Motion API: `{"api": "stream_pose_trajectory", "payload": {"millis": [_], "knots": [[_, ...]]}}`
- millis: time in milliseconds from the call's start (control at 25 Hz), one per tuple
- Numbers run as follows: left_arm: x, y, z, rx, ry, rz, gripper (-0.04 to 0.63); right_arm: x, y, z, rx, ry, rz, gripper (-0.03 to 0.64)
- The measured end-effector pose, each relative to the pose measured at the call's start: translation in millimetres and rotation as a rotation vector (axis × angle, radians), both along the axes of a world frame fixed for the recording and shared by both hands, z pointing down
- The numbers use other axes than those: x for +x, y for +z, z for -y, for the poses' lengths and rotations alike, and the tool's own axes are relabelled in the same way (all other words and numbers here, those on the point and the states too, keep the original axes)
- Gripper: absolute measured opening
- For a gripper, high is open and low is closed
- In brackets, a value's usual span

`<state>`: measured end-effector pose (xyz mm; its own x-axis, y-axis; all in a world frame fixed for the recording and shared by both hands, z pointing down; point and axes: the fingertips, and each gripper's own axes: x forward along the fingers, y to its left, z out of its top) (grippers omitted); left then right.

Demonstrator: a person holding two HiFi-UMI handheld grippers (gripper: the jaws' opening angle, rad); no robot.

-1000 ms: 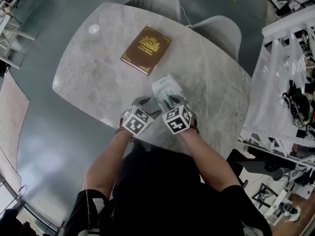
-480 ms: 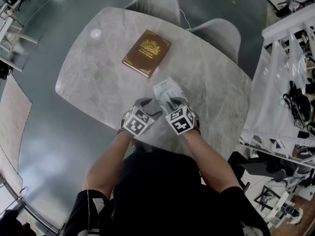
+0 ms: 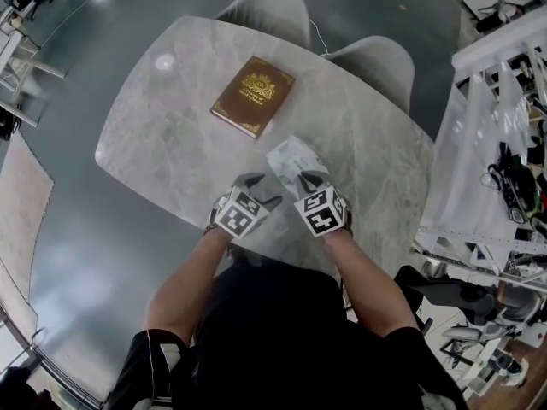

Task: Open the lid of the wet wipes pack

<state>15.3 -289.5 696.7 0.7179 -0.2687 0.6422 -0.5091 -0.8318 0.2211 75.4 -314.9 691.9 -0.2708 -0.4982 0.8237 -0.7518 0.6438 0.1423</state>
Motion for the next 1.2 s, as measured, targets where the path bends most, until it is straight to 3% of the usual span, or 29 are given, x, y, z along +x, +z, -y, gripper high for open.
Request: {"api": "stream_pose_trajectory", "payload": {"millis": [560, 960, 1200], "knots": [[2.3, -9.2, 1.9, -0.001, 0.004, -0.015, 0.305, 19.9, -22.0, 11.2, 0.018, 0.039, 0.058, 0.014], [-11.1, -31.1, 12.0, -0.008, -0.061, -0.039, 0.284, 59.1, -31.4, 43.4, 0.067, 0.145, 0.092, 0.017], [-15.9, -69.2, 16.5, 0.038, -0.082, -0.058, 0.248, 84.2, -24.8, 58.2, 0.092, 0.278, 0.176, 0.026]]}}
